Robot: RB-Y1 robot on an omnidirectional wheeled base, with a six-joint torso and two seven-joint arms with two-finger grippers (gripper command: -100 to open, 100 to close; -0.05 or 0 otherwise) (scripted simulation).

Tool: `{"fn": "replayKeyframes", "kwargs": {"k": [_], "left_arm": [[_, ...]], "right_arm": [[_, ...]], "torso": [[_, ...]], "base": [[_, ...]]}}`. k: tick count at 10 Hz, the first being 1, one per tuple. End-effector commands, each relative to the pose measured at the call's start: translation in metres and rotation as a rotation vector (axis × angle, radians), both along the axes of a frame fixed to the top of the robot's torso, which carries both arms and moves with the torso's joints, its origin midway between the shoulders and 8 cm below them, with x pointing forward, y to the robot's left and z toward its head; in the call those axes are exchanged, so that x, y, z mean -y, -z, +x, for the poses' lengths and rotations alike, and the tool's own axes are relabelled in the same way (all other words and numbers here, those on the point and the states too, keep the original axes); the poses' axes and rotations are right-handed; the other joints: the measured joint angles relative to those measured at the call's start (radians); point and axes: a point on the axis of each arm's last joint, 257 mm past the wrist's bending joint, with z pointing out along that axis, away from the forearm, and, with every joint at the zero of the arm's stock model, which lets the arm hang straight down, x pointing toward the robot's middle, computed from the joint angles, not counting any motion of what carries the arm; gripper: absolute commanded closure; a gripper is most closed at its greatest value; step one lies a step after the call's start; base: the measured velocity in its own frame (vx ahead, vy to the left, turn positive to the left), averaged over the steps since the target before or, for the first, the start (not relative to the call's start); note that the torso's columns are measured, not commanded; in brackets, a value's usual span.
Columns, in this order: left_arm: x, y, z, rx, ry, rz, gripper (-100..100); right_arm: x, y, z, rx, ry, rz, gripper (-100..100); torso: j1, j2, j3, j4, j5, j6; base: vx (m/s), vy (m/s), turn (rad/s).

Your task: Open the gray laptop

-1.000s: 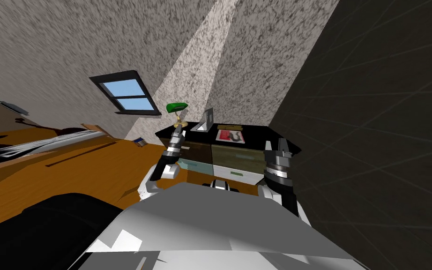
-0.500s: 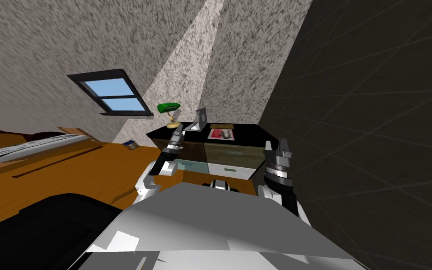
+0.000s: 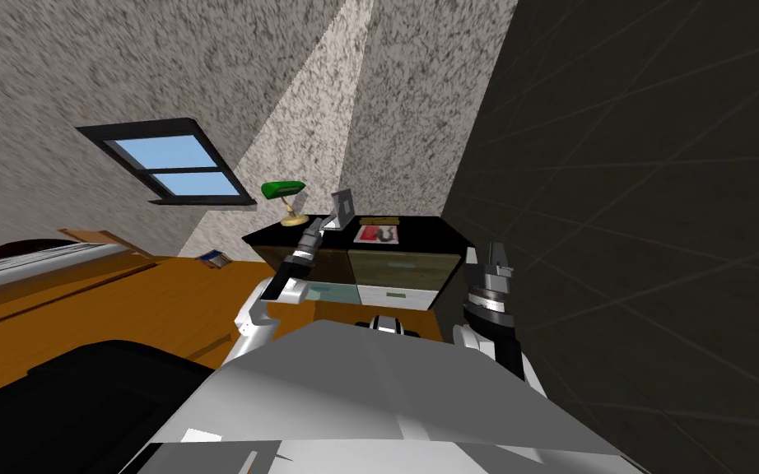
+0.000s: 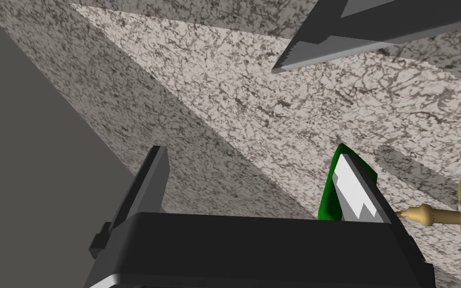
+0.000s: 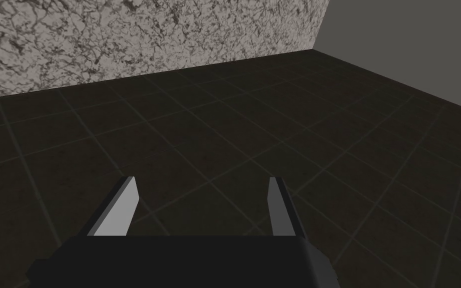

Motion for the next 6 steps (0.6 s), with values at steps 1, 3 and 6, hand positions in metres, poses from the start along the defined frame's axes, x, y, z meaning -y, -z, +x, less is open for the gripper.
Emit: {"fn": "replayKeyframes", "kwargs": {"k": [1,3,6], "left_arm": [[-0.011,0.002,0.007,-0.038,-0.025,0.012,-100],[-0.021,0.004,0.012,-0.069,-0.049,0.024,-100],[-0.043,0.005,0.02,-0.123,-0.097,0.05,-100]], "right_arm": [[0.0,0.0,0.0,0.0,0.0,0.0,0],[0.0,0.0,0.0,0.0,0.0,0.0,0],[0.0,0.0,0.0,0.0,0.0,0.0,0]], "torso": [[-0.001,-0.001,-0.001,0.0,0.0,0.0],[0.0,0.0,0.0,0.0,0.0,0.001],[0.0,-0.001,-0.001,0.0,0.0,0.0]], "base": [[-0.006,-0.092,-0.087],[-0.02,-0.08,-0.115],[0.0,-0.073,-0.104]]}}
